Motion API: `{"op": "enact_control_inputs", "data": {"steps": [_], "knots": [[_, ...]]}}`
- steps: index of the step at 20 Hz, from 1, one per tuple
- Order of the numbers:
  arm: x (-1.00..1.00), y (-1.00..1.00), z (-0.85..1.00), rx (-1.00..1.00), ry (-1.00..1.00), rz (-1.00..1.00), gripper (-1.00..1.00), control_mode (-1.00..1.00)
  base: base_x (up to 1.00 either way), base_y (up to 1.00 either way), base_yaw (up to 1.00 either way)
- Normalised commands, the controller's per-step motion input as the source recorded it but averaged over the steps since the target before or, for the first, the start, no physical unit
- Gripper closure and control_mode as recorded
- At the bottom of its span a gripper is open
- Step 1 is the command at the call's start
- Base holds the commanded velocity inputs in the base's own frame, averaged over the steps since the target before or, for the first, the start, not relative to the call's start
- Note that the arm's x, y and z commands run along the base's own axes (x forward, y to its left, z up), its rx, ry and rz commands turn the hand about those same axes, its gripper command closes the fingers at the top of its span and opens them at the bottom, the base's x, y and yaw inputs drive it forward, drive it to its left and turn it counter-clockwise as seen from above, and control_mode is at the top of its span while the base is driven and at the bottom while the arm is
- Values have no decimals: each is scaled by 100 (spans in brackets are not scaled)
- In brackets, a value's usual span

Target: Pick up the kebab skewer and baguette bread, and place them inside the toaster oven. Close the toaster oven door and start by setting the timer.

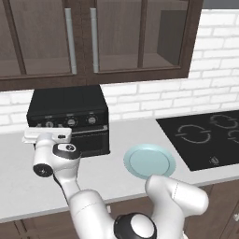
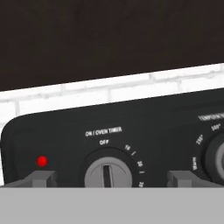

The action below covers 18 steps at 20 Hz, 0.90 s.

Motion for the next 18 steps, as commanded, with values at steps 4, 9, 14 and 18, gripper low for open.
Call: {"op": "enact_control_inputs", "data": {"steps": [4,9,14,18], "knots": [[7,3,0,0,0,2,-100,-100,0,0,0],[3,6,0,0,0,1,-100,-100,0,0,0],[0,0,0,0,0,1,-100,-100,0,0,0],[0,0,0,0,0,0,100,-100,0,0,0]]}}
